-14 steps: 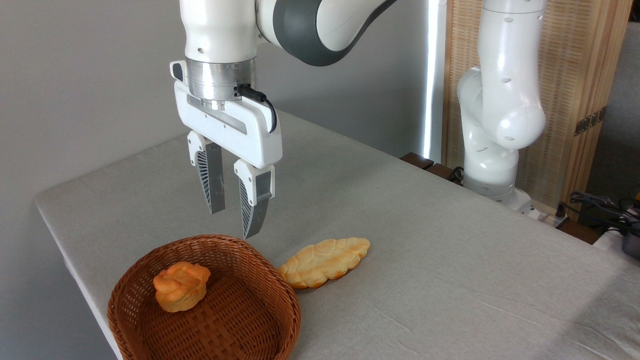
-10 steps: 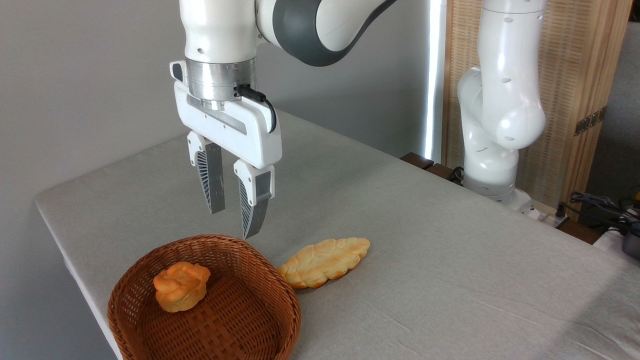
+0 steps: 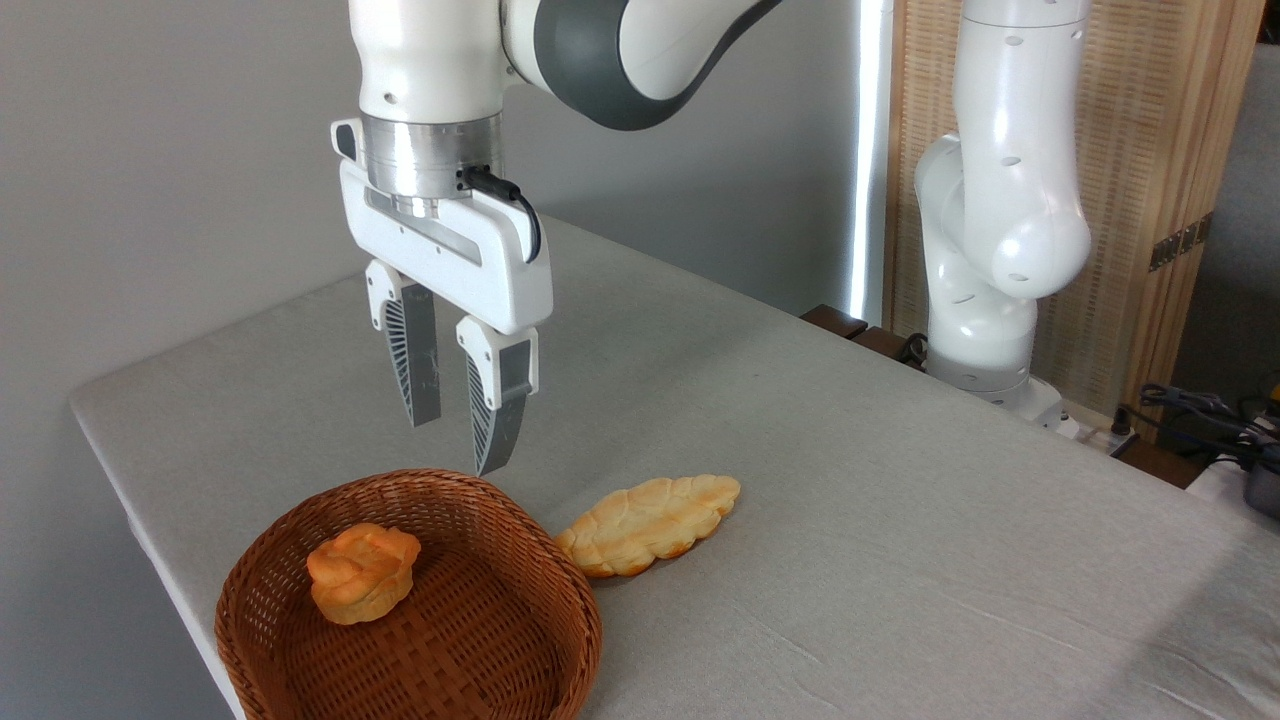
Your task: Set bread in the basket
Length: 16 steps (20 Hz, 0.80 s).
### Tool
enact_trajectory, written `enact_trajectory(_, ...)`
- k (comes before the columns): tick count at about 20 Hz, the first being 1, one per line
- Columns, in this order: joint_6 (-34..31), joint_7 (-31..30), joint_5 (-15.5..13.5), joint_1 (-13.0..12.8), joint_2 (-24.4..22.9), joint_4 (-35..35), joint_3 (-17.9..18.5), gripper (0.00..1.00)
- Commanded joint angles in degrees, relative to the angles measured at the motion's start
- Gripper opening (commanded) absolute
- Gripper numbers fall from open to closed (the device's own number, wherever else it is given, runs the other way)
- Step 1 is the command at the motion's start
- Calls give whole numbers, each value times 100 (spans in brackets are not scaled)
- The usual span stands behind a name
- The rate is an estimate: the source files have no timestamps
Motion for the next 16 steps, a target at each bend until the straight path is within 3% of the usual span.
enact_trajectory(1,-71,83,-19,-6,29,267,57,100)
enact_trajectory(8,-106,495,-36,3,12,312,163,100)
enact_trajectory(16,-273,373,-37,-14,29,294,119,100)
